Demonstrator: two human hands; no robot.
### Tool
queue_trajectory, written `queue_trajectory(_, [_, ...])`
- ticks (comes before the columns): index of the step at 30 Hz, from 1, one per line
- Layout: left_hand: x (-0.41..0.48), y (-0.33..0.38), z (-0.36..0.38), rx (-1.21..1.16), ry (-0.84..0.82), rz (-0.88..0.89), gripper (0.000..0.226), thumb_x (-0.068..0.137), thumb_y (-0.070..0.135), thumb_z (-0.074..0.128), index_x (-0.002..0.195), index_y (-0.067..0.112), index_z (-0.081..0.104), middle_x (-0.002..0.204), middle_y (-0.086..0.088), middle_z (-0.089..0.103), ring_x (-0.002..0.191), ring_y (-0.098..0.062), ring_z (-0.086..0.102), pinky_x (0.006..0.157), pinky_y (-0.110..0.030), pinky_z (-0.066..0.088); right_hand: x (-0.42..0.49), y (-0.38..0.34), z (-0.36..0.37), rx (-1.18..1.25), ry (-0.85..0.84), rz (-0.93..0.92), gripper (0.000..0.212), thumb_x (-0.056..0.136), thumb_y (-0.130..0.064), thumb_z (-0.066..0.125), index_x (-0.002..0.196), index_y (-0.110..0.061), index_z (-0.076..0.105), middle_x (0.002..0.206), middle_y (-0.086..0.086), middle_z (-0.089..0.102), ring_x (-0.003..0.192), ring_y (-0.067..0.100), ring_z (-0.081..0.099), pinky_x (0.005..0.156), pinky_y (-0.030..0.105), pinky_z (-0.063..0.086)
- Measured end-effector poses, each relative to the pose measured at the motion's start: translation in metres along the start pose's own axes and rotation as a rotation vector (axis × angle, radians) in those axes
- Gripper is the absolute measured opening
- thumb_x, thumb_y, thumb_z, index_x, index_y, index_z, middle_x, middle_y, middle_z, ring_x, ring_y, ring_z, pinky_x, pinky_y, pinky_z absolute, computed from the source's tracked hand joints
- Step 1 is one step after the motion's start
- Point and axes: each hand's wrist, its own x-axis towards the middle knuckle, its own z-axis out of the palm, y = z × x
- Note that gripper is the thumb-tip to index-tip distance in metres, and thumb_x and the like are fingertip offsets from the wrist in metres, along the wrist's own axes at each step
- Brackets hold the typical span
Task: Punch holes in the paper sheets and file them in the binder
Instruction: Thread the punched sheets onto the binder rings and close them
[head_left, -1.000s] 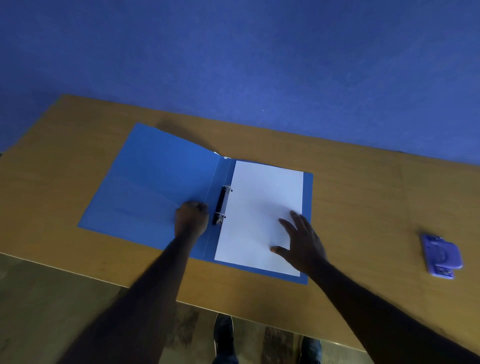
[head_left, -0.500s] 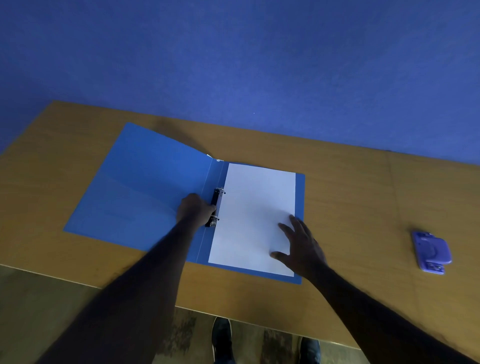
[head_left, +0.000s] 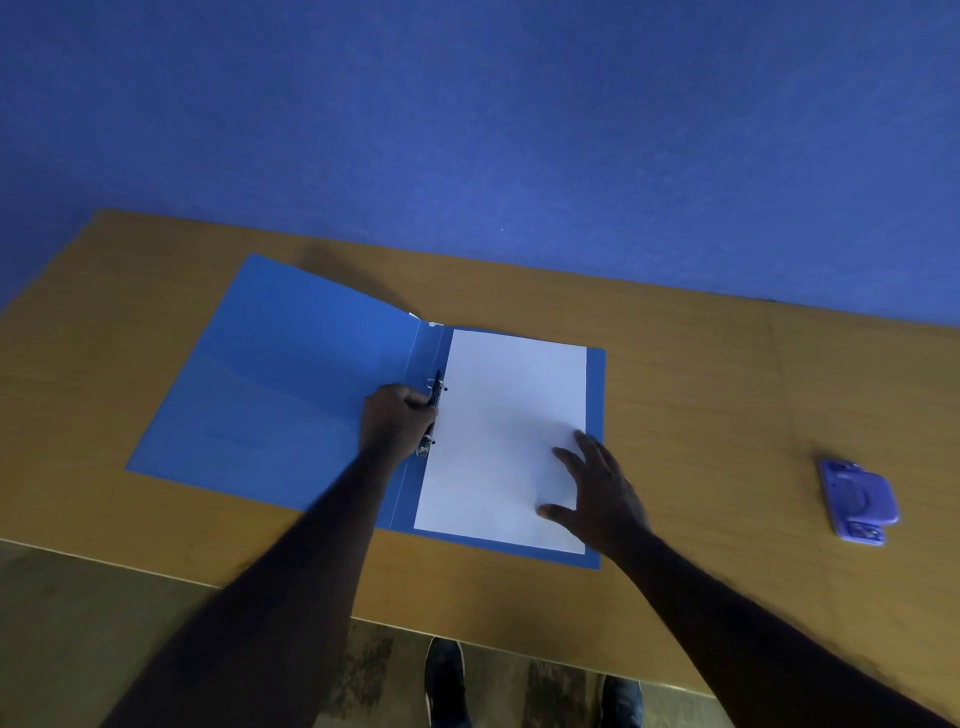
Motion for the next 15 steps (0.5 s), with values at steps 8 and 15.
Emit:
queue_trajectory(8, [-0.008,-0.01,0.017,0.37,0.015,0.252,0.017,0.081,0.011,0.057,0.071,0.013,0.07,0.078,-0.003,0.065,0.072,-0.025,0.063,0.061,-0.029,0.049,0.0,-0.001,-0.001,0.003,-0.007,0.007,0.085,0.077,-0.06,0.068,0.147,-0.027,0.034,0.163,0.001,0.015,0.15,0.024,0.015,0.111,0.045,0.036])
queue_trajectory(15, [-0.012,-0.015,0.022,0.519,0.03,0.35,0.021,0.09,0.017,0.054,0.097,0.013,0.073,0.093,-0.007,0.06,0.082,-0.028,0.062,0.063,-0.028,0.044,-0.001,-0.001,-0.004,-0.001,-0.014,0.006,0.085,0.077,-0.061,0.067,0.148,-0.028,0.034,0.163,0.001,0.014,0.15,0.024,0.013,0.112,0.045,0.035])
